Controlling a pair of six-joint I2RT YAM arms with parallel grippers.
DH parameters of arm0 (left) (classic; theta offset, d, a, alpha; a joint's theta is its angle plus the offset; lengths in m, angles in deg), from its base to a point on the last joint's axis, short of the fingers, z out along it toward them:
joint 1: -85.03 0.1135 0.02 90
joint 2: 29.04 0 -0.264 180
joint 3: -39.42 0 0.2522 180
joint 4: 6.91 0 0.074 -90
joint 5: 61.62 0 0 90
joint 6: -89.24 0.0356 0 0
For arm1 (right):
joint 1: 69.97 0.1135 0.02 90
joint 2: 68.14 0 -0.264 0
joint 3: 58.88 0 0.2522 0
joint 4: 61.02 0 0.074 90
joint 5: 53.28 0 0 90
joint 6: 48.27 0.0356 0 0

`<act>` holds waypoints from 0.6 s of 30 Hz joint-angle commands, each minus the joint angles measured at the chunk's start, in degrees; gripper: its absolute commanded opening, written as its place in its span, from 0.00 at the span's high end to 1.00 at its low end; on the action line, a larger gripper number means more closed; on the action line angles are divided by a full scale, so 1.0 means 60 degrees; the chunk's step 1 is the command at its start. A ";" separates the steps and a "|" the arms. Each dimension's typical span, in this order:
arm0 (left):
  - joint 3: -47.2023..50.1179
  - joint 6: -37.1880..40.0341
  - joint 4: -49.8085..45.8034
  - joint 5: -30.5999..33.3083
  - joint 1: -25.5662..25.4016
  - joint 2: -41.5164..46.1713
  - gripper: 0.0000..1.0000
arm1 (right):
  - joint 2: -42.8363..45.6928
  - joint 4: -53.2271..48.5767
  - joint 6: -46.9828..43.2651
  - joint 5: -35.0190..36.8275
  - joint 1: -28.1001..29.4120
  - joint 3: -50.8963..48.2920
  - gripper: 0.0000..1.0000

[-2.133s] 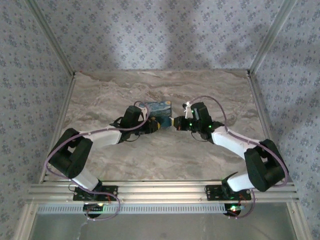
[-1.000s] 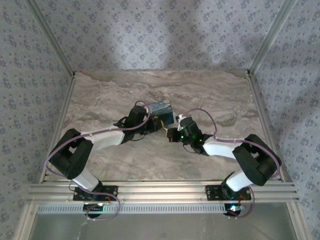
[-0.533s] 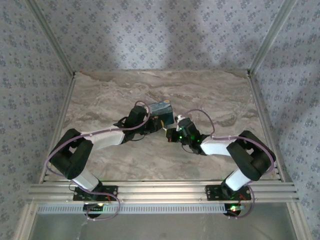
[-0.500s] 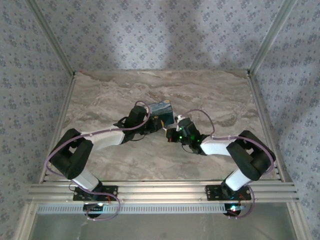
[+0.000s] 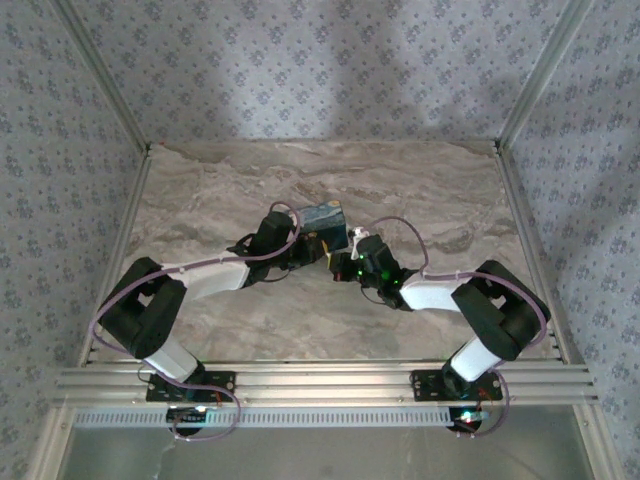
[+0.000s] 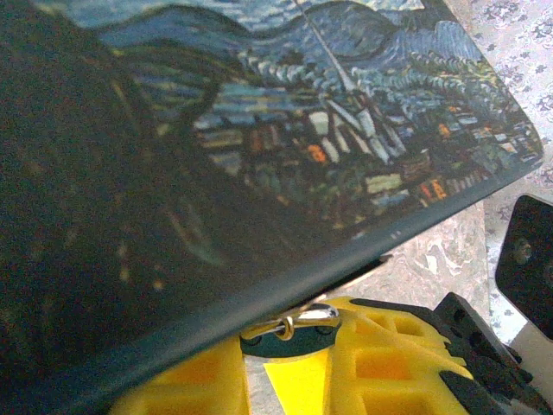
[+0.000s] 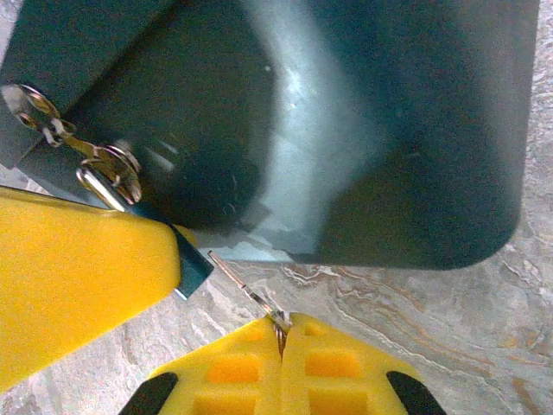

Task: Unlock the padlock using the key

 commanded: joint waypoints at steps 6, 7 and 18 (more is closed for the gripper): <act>-0.0315 -0.0100 0.0506 0.0032 -0.0068 -0.0083 0.86 | 0.0034 0.0472 0.0040 0.0177 0.0071 -0.0100 1.00; -0.0320 -0.0101 0.0496 0.0033 -0.0070 -0.0092 0.86 | 0.0016 0.0518 0.0043 0.0165 0.0077 -0.0110 1.00; -0.0311 -0.0597 0.0813 0.0050 -0.0067 -0.0084 0.87 | 0.0155 0.0433 0.0027 0.0454 0.0093 -0.0502 1.00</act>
